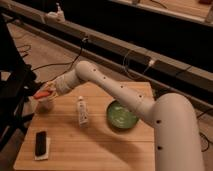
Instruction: Place the pepper in the ceramic cup
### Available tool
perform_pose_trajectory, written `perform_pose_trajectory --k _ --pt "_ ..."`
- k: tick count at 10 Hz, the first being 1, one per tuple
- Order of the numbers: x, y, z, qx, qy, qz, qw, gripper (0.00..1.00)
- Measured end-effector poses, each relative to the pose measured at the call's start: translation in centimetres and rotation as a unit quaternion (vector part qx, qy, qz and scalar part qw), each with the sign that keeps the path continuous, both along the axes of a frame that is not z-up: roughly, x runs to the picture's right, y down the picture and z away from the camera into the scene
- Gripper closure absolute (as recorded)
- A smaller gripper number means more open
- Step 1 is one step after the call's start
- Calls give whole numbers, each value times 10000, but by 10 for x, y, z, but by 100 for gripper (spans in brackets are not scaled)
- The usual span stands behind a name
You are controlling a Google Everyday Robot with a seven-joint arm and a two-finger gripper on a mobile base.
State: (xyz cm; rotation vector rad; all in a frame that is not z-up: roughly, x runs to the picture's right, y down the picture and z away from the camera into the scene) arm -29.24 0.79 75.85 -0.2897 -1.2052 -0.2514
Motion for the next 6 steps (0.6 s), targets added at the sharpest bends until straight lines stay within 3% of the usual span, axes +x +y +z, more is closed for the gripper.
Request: perform_pose_trajectory --k 1,6 --pt "-5 -5 6 -46 -4 106 9999 93" --pt "-6 -6 6 -62 -4 121 9999 93"
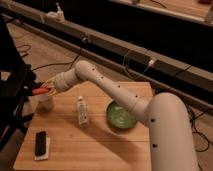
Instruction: Place the pepper in the ceramic cup
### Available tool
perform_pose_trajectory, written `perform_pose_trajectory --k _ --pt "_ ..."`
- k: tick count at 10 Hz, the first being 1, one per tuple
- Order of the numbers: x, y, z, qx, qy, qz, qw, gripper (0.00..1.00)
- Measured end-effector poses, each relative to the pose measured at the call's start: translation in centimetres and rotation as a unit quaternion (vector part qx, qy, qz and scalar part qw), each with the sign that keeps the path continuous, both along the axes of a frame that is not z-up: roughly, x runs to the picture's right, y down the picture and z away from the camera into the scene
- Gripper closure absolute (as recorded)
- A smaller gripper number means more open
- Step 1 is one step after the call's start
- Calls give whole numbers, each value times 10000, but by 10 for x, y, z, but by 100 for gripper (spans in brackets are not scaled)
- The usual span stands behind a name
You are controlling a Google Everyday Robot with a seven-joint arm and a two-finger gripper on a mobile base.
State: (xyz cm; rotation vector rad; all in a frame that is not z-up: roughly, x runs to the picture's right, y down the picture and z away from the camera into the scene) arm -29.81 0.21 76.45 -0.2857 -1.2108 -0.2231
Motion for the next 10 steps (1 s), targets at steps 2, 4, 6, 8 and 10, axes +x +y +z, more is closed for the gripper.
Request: perform_pose_trajectory --k 2,4,6,8,10 --pt "-6 0 0 -132 -102 102 9998 93" --pt "-26 8 1 -273 -286 139 9991 93" --pt "-32 17 19 -166 -83 -51 9998 93" --pt "-21 8 39 41 335 -132 9993 93" --pt "-8 -13 50 328 752 -130 9965 93"
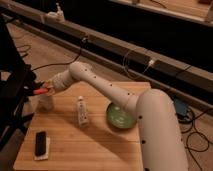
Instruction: Place the pepper in the ceramic cup
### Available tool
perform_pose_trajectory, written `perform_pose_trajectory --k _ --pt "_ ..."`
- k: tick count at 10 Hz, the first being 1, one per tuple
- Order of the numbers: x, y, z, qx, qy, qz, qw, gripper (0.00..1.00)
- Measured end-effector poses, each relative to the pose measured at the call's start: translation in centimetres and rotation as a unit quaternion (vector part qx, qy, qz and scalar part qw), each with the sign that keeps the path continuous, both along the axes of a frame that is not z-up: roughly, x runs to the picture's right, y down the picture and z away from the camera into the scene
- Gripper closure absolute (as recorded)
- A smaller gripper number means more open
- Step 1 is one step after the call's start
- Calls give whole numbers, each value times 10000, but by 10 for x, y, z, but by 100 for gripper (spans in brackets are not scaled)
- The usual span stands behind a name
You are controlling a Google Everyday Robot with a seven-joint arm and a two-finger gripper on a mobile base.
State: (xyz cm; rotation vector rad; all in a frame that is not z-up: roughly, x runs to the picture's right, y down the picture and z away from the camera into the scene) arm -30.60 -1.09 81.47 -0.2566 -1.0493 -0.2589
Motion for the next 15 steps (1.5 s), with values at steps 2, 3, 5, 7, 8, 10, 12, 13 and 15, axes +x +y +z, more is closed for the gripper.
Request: perform_pose_trajectory --k 2,3,5,7,8,10,12,13,15 --pt "13 -22 0 275 335 21 9991 93" --pt "14 -27 -3 372 412 -1 9985 93" --pt "4 -27 -11 484 422 -114 9979 93" --pt "-9 -19 -16 532 404 -303 9973 89" --pt "-15 -14 -15 542 421 -409 9968 80" --pt "-20 -8 -9 530 494 -528 9960 61" --pt "-21 -10 1 500 582 -513 9957 38" --pt "-23 -12 3 498 597 -503 9957 33" --pt "-25 -14 6 486 622 -484 9957 31"
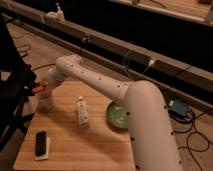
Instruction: Place the pepper in the ceramic cup
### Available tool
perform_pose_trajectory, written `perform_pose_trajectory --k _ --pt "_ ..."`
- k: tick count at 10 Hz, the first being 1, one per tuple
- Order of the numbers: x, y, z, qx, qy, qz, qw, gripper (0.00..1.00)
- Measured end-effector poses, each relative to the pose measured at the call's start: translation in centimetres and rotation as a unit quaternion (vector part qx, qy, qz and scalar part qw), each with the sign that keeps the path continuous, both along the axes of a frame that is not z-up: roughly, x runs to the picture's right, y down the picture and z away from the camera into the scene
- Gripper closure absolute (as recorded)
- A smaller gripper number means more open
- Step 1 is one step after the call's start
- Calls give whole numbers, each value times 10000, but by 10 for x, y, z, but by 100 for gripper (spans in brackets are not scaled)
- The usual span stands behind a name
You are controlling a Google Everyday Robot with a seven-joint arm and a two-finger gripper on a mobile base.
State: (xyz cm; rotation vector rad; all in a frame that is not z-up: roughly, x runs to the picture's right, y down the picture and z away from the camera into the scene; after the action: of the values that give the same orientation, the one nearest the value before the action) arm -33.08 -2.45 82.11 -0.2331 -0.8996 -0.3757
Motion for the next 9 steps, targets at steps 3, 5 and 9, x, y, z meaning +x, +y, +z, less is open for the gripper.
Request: perform_pose_trajectory --k 3,5,9 --pt "-5 8 -1 -36 -13 -61 10000 31" --pt "-4 10 -3 -35 6 -80 10000 31" --pt "17 -19 -22 217 60 177 9996 31"
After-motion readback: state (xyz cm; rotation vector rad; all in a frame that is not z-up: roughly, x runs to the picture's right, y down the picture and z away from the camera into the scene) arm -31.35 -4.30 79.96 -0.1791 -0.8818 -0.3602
